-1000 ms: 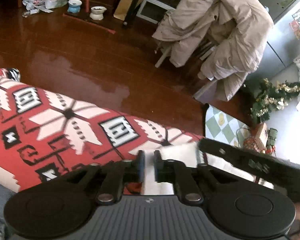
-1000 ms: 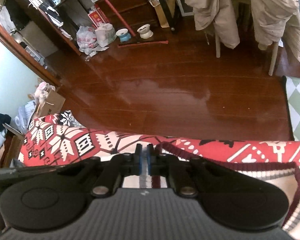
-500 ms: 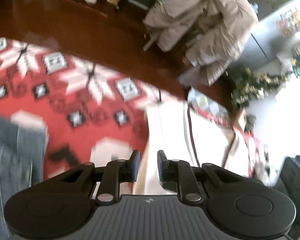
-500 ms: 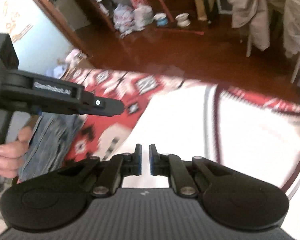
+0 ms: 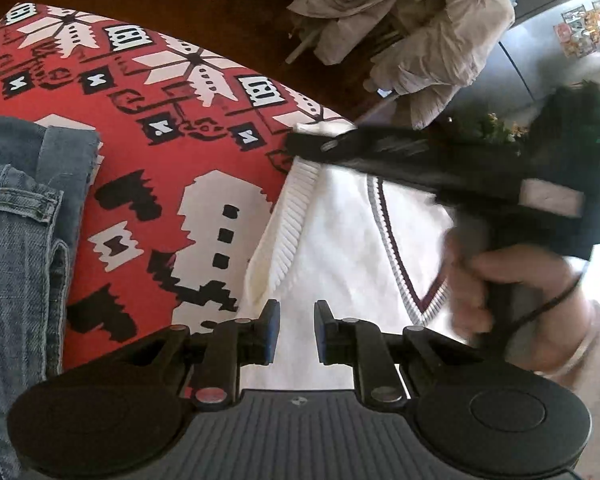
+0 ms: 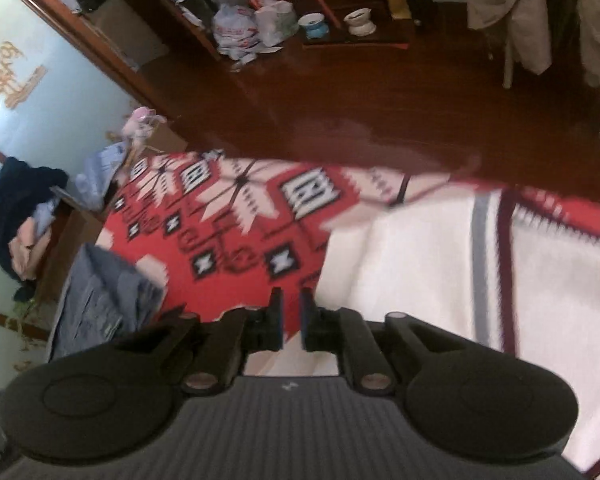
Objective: Fold clothes
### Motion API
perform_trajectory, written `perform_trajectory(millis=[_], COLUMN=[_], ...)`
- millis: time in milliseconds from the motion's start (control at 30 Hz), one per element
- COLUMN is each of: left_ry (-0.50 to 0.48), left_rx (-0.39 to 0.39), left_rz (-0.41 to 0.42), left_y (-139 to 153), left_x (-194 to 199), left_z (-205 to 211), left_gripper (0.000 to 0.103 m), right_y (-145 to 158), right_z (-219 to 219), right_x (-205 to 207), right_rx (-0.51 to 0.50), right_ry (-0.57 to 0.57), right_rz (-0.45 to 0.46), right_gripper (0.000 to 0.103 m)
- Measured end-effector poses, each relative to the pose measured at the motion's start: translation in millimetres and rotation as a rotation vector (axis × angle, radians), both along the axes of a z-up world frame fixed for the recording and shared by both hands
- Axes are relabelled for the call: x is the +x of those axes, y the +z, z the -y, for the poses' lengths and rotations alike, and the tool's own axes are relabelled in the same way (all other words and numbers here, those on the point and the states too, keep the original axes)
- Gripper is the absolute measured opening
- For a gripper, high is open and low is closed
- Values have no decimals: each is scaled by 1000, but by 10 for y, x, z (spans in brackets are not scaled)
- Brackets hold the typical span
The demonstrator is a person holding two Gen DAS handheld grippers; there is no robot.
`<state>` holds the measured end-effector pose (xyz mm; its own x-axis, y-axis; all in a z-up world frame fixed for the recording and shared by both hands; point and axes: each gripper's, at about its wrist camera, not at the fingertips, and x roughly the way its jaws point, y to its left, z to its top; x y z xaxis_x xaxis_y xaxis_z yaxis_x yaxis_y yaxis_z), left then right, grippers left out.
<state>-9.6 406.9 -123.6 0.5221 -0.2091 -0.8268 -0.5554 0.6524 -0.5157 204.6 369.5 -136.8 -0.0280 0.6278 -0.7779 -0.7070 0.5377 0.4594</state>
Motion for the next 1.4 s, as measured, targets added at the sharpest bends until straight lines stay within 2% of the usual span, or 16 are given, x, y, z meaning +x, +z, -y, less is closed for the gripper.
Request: perform_trajectory(millis=[100, 267, 333, 467, 533, 600, 733, 833, 1033, 1167, 1233, 1400], left_ry=[9, 9, 6, 4, 5, 10, 9, 7, -9, -62, -61, -54], left_rx=[61, 110, 112, 117, 126, 128, 132, 138, 76, 87, 68, 81], left_rz=[-28, -66, -68, -76, -89, -99, -99, -75, 16, 0, -12, 1], left_y=[-12, -74, -98, -135, -139, -125, -26, 102, 258, 105, -19, -147], left_x=[-13, -61, -67, -84, -89, -103, -137, -143, 4, 193, 270, 524], left_z=[-3, -74, -97, -142, -166, -184, -183, -161, -49, 127, 156, 128], left_gripper=[16, 16, 16, 16, 13, 14, 13, 13, 13, 13, 13, 13], right_y=[183, 324, 301, 97, -18, -71, -96, 24, 322, 241, 161, 50], right_z=[100, 421, 509, 493, 457, 378, 211, 192, 646, 959, 1038, 944], right_x=[20, -171, -346, -692, -827, -912, -855, -769, -593, -575, -603, -514], right_rx=[31, 0, -19, -80, -89, -71, -43, -36, -69, -168, -211, -224], right_ry=[-20, 0, 41, 93, 86, 67, 43, 28, -24, -27, -17, -48], right_rz=[15, 26, 21, -11, -32, -12, -24, -4, 86, 104, 122, 163], right_gripper=[11, 11, 11, 1, 1, 0, 0, 2, 3, 3, 3, 3])
